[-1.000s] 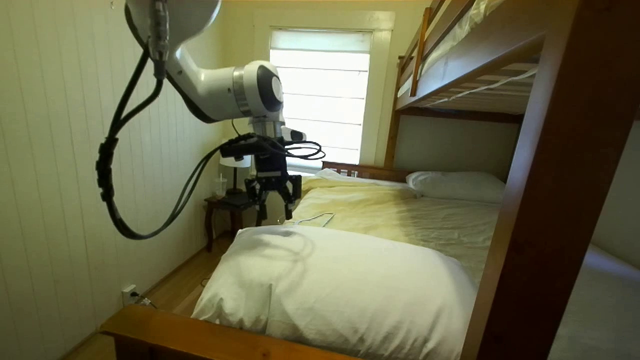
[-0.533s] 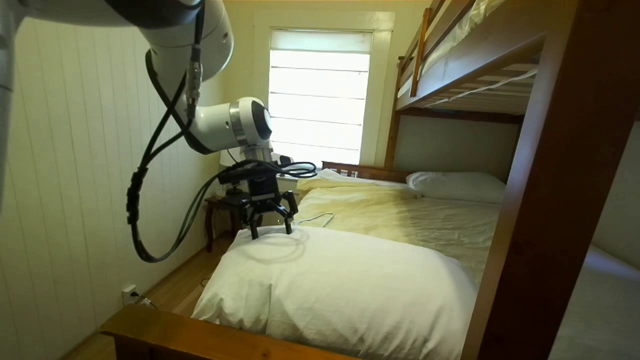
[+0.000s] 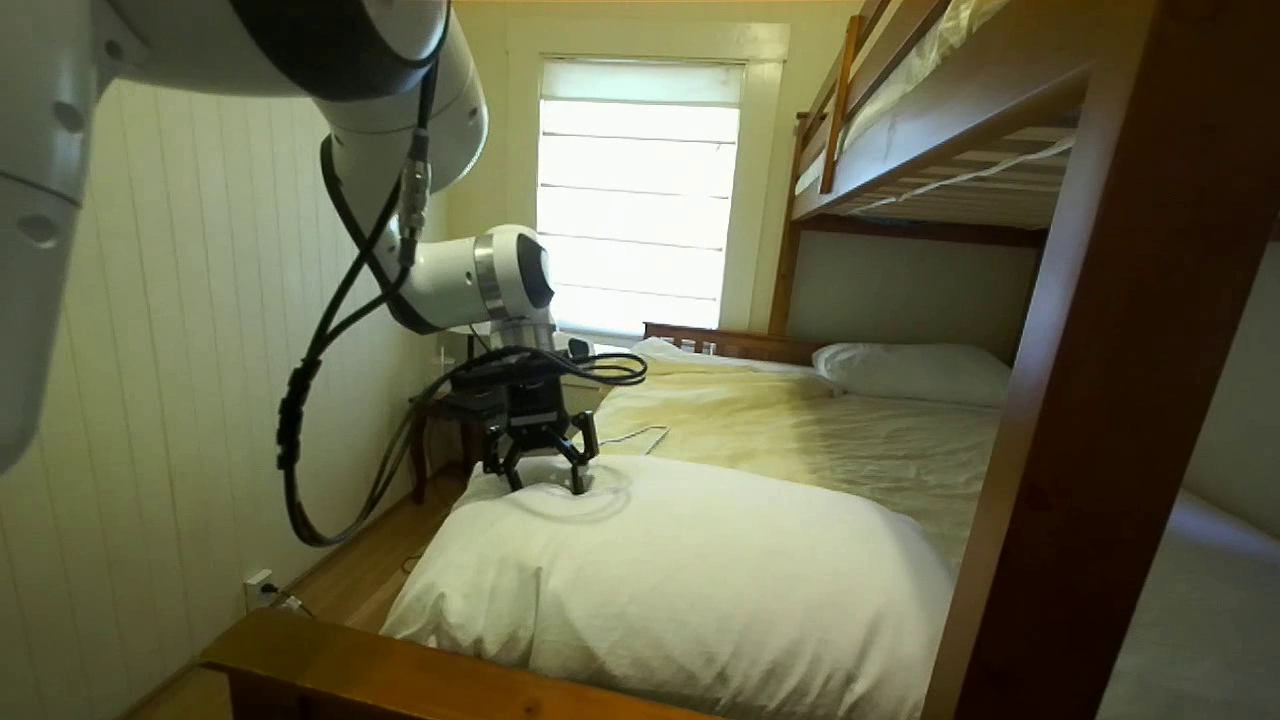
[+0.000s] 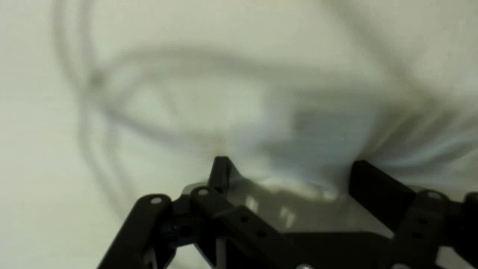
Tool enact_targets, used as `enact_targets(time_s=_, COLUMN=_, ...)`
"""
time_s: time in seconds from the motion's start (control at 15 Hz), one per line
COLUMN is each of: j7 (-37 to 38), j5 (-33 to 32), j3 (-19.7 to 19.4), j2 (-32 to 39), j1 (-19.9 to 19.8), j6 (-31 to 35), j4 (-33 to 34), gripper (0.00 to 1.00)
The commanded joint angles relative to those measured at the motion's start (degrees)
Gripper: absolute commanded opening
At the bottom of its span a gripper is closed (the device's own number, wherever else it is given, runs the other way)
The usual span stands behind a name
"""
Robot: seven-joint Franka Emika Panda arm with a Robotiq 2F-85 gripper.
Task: Flip the pillow over
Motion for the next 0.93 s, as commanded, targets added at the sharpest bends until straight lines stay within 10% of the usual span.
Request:
enact_targets(time_s=0.0, j7=-2.9, j5=2.7, j3=-0.6, j2=1.7, j1=-0.4, j6=2.2, j4=0.2, gripper=0.54)
enact_targets(time_s=0.53, j7=-5.1, j5=5.7, j3=-1.0, j2=1.4, j1=-0.9, j6=3.6, j4=-0.2, gripper=0.0)
enact_targets(time_s=0.87, j7=-6.0, j5=8.4, j3=-1.2, j2=-0.7, j1=-1.7, j6=3.5, j4=-0.7, gripper=0.0)
